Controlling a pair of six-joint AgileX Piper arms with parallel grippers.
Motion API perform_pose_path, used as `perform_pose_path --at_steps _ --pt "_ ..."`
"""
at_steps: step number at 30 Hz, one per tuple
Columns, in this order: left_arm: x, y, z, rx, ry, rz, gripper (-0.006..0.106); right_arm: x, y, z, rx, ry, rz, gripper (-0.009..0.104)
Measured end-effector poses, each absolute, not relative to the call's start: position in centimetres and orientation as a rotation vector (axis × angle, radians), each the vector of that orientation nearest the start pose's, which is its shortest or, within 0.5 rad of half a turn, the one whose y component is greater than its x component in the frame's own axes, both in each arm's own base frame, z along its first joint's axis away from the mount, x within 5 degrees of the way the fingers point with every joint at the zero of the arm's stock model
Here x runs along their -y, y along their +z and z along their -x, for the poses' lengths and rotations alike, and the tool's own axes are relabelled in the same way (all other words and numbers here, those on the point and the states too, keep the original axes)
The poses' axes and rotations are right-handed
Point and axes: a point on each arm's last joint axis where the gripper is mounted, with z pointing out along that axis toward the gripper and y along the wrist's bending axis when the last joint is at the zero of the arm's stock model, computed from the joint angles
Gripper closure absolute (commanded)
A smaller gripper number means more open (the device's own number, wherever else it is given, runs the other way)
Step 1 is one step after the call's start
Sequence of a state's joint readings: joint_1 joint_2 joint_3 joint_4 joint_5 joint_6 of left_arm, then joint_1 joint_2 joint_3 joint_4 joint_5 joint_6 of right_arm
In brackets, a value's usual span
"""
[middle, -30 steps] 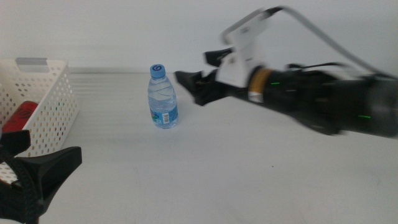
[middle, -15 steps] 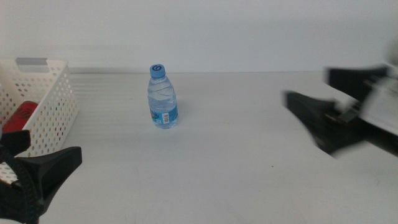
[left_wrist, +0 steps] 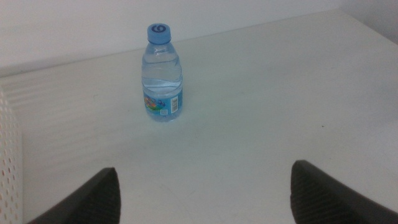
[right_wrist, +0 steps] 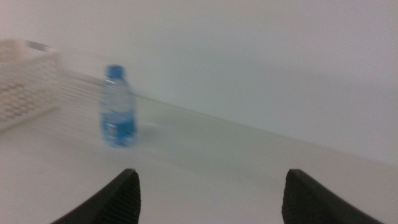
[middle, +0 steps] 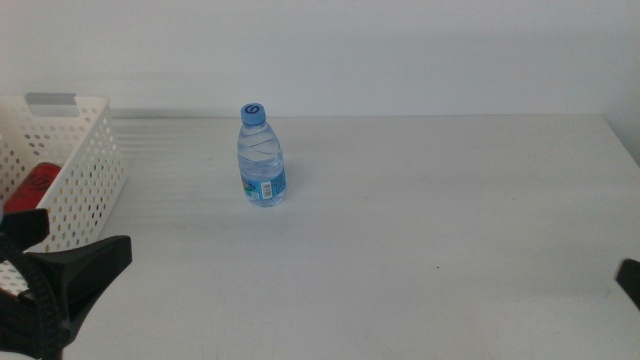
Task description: Use arms to grab the bottles and put them into the dustbin to the left of the table.
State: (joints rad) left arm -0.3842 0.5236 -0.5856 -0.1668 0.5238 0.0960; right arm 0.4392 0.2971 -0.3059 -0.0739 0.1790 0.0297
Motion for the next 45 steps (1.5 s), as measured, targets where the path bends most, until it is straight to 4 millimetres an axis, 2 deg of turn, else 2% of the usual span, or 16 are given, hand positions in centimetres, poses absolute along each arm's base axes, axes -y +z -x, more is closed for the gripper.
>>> perform_pose_path --at_steps 5,16,25,35,45 --pt "4.6 32.4 -9.4 -1.918 -0.367 -0.381 0.010 -2.2 27.0 -6.6 -1.645 0.219 0.299 0.036" --pt "4.6 32.4 -9.4 -1.918 -0.367 -0.381 0.010 -1.8 27.0 -6.2 -1.630 0.210 0.248 0.036" --pt "4.6 32.4 -9.4 -1.918 -0.367 -0.381 0.010 -1.9 26.5 -6.2 -1.678 0.215 0.266 0.036" --pt "4.6 32.4 -9.4 -1.918 -0.367 -0.381 0.010 -2.6 26.3 -5.9 -1.684 0.300 0.377 0.036" --pt "4.6 32.4 -9.4 -1.918 -0.367 -0.381 0.010 -2.6 26.3 -5.9 -1.681 0.277 0.396 0.036"
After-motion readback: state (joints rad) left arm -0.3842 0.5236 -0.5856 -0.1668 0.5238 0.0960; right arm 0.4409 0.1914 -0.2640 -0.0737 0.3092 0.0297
